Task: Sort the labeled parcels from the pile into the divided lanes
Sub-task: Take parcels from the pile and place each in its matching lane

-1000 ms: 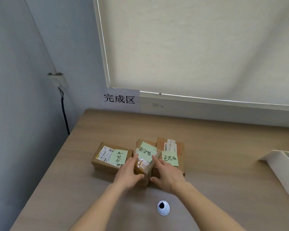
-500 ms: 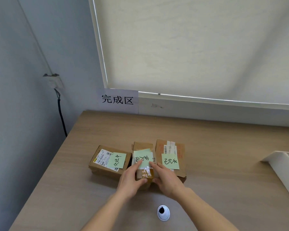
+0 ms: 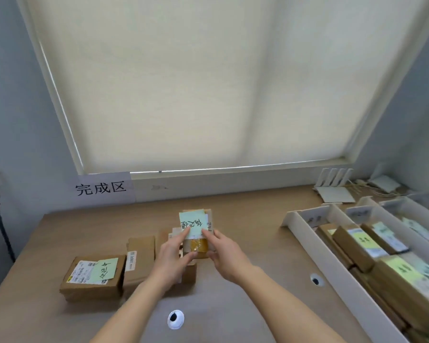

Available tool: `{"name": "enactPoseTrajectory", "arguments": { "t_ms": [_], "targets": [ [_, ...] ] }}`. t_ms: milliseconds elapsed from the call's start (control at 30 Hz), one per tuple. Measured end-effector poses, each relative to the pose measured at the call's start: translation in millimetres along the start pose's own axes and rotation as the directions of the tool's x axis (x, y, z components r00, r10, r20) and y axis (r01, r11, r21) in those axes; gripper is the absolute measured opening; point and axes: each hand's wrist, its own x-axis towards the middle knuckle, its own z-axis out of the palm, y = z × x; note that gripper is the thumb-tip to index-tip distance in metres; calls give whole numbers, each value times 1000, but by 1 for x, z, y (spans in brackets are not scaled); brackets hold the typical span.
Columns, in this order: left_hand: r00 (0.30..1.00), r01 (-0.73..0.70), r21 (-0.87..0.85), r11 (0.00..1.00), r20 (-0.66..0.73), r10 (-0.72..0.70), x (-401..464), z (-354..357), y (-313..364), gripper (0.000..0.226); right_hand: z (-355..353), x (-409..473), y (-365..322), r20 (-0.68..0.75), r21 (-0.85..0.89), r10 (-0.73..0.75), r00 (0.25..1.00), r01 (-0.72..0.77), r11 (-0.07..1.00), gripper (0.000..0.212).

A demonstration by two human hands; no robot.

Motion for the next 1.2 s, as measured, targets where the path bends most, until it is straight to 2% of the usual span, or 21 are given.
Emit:
{"name": "enactPoseTrajectory", "arguments": {
  "t_ms": [200, 367, 533, 833, 1067, 1200],
  "targets": [
    [973, -218, -63, 974, 69, 222, -20, 50, 162, 77, -124, -119, 59, -178, -51, 117, 977, -128, 990, 65],
    [924, -362, -95, 927, 93, 371, -61, 98, 295, 78, -217, -240, 97, -336, -76, 190, 922, -228, 971, 66],
    [858, -477, -131, 869, 145, 493, -116, 149, 414, 79, -287, -360, 142, -428, -51, 272, 862, -323, 945, 66],
    [735, -628, -135, 767, 219, 641, -249, 258, 576, 82, -356, -576, 225, -512, -38, 387, 767, -470, 882, 67],
    [650, -667, -215, 713, 299, 699, -349, 346, 665, 81, -377, -725, 273, -535, -31, 497, 683, -604, 796, 68],
    [584, -700, -258, 666, 329, 742, -394, 383, 702, 65, -378, -784, 303, -549, 28, 561, 620, -657, 754, 68]
  ]
}}
